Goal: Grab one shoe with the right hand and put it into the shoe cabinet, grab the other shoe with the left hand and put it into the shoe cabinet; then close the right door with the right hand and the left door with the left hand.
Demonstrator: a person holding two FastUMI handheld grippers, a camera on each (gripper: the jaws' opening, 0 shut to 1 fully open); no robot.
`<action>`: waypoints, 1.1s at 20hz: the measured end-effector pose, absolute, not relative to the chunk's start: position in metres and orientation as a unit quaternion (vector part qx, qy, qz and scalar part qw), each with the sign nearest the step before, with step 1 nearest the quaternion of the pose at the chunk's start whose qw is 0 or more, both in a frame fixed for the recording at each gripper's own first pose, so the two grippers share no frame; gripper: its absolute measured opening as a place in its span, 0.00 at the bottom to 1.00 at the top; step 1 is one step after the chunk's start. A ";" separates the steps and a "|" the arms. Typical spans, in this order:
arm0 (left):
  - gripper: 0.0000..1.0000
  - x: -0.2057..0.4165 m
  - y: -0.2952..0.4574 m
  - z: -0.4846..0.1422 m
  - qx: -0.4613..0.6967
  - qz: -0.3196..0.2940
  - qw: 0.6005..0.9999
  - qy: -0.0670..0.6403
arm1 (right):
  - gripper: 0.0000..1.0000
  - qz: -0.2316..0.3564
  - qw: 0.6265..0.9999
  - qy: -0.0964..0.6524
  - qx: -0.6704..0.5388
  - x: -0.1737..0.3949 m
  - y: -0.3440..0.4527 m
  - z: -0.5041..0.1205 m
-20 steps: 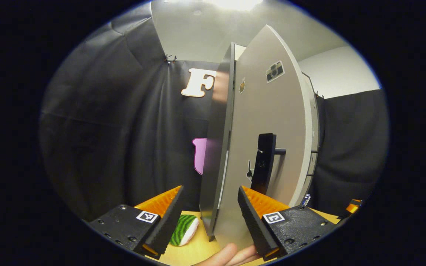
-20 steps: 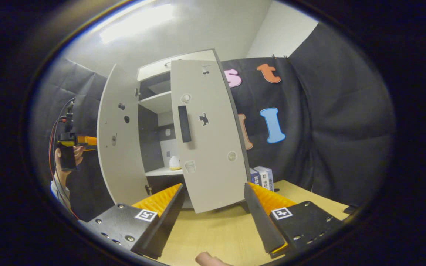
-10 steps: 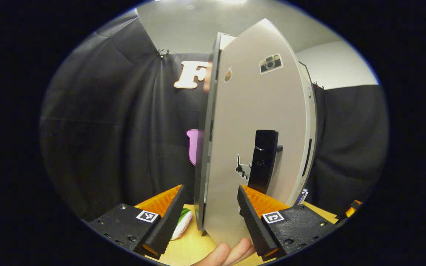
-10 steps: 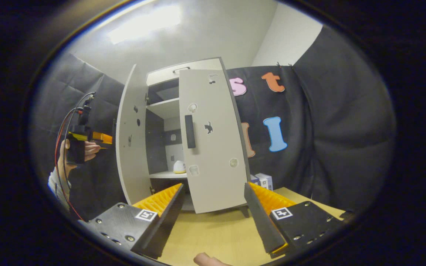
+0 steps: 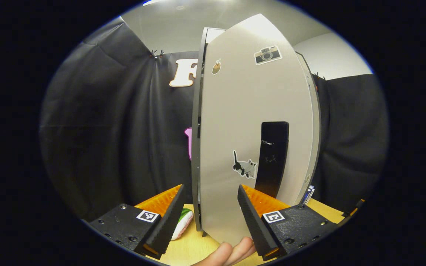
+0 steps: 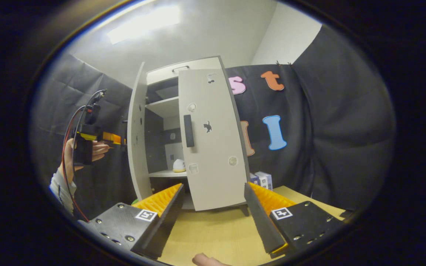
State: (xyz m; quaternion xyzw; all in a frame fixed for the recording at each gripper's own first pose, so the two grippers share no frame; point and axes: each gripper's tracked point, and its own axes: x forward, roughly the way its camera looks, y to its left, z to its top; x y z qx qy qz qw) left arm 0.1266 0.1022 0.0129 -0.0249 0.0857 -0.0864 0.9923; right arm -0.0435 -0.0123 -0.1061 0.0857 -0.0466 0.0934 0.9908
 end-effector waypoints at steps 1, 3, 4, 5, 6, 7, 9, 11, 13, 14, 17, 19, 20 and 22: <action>0.87 0.127 0.101 0.012 -0.024 -0.087 0.992 0.085 | 0.94 0.092 0.991 -0.047 0.083 -0.044 -0.014 -0.106; 0.82 0.128 0.101 0.012 -0.020 -0.092 0.992 0.081 | 0.96 0.090 0.991 -0.047 0.084 -0.044 -0.018 -0.107; 0.87 0.129 0.100 0.012 -0.024 -0.094 0.992 0.082 | 0.94 0.092 0.991 -0.046 0.086 -0.045 -0.017 -0.108; 0.87 0.128 0.100 0.010 -0.027 -0.098 0.991 0.088 | 0.94 0.091 0.991 -0.044 0.085 -0.045 -0.016 -0.109; 0.87 0.129 0.100 0.008 -0.034 -0.103 0.989 0.096 | 0.94 0.087 0.992 -0.043 0.083 -0.044 -0.018 -0.111; 0.87 0.128 0.100 0.007 -0.041 -0.113 0.987 0.108 | 0.94 0.083 0.992 -0.041 0.081 -0.044 -0.020 -0.112; 0.82 0.129 0.101 0.004 -0.054 -0.136 0.981 0.126 | 0.96 0.082 0.993 -0.038 0.079 -0.042 -0.020 -0.114; 0.89 0.128 0.106 0.008 -0.064 -0.134 0.981 0.125 | 0.94 0.083 0.993 -0.034 0.080 -0.038 -0.019 -0.116; 0.90 0.123 0.105 0.021 -0.076 -0.136 0.980 0.123 | 0.96 0.081 0.993 -0.032 0.079 -0.038 -0.020 -0.118; 0.91 0.120 0.108 0.027 -0.074 -0.133 0.981 0.121 | 0.94 0.079 0.993 -0.030 0.078 -0.037 -0.019 -0.117; 0.92 0.113 0.106 0.024 -0.067 -0.124 0.984 0.114 | 0.96 0.077 0.994 -0.034 0.075 -0.038 -0.017 -0.113; 0.92 0.105 0.110 0.021 -0.058 -0.123 0.984 0.114 | 0.94 0.080 0.994 -0.035 0.072 -0.039 -0.009 -0.111; 0.92 0.098 0.114 0.023 -0.058 -0.120 0.985 0.110 | 0.96 0.079 0.994 -0.036 0.069 -0.040 -0.008 -0.111; 0.91 0.082 0.119 0.025 -0.053 -0.119 0.986 0.104 | 0.94 0.072 0.994 -0.036 0.068 -0.041 -0.006 -0.111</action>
